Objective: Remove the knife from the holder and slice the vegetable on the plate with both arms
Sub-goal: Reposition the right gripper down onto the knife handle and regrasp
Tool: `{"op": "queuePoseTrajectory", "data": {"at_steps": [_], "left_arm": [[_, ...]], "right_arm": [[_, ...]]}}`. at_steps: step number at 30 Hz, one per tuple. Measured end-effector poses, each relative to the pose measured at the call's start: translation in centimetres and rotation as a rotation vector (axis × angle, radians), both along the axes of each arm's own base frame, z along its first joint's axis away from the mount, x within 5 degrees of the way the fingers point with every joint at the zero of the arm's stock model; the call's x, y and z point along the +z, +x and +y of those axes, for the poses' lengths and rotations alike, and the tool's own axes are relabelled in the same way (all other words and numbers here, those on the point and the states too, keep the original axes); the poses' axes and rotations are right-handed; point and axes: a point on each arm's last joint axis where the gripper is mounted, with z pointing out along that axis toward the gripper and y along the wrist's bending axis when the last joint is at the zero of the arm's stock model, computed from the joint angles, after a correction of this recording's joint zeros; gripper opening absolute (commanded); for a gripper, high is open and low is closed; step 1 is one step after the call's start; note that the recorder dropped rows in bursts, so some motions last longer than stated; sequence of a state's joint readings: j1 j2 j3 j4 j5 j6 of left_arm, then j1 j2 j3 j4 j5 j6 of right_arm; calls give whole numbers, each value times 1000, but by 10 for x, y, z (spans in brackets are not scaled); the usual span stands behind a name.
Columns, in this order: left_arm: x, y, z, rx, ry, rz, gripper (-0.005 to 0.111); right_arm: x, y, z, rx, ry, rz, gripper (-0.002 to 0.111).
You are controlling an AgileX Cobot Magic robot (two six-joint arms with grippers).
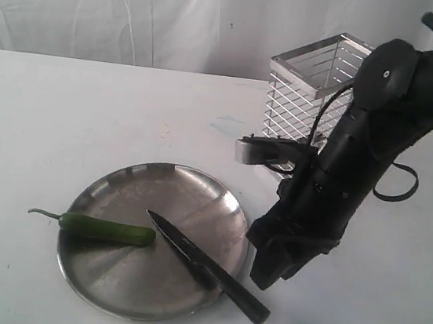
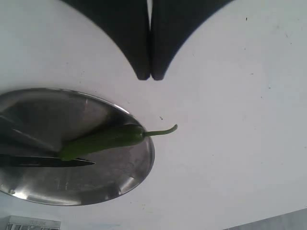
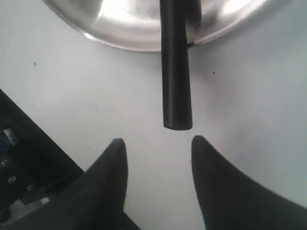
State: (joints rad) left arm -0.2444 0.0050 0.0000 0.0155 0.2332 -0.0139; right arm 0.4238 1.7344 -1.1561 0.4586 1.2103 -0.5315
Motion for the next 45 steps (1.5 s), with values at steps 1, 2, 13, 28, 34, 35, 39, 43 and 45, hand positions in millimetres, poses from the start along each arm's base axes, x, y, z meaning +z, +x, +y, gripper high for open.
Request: {"op": "queuePoseTrajectory", "data": {"at_steps": [1, 2, 13, 28, 34, 35, 39, 43, 45], "left_arm": [[0, 0, 0, 0, 0, 0, 0], [0, 0, 0, 0, 0, 0, 0], [0, 0, 0, 0, 0, 0, 0], [0, 0, 0, 0, 0, 0, 0], [0, 0, 0, 0, 0, 0, 0], [0, 0, 0, 0, 0, 0, 0], [0, 0, 0, 0, 0, 0, 0], [0, 0, 0, 0, 0, 0, 0], [0, 0, 0, 0, 0, 0, 0]], "right_arm": [[-3, 1, 0, 28, 1, 2, 40], [-5, 1, 0, 43, -1, -2, 40], [-26, 10, 5, 24, 7, 14, 67], [-55, 13, 9, 71, 40, 119, 66], [-64, 21, 1, 17, 65, 148, 66], [-64, 22, 1, 9, 77, 147, 66], [-62, 23, 4, 0, 130, 148, 66], [-61, 23, 6, 0, 147, 149, 66], [-62, 23, 5, -2, 146, 150, 66]]}}
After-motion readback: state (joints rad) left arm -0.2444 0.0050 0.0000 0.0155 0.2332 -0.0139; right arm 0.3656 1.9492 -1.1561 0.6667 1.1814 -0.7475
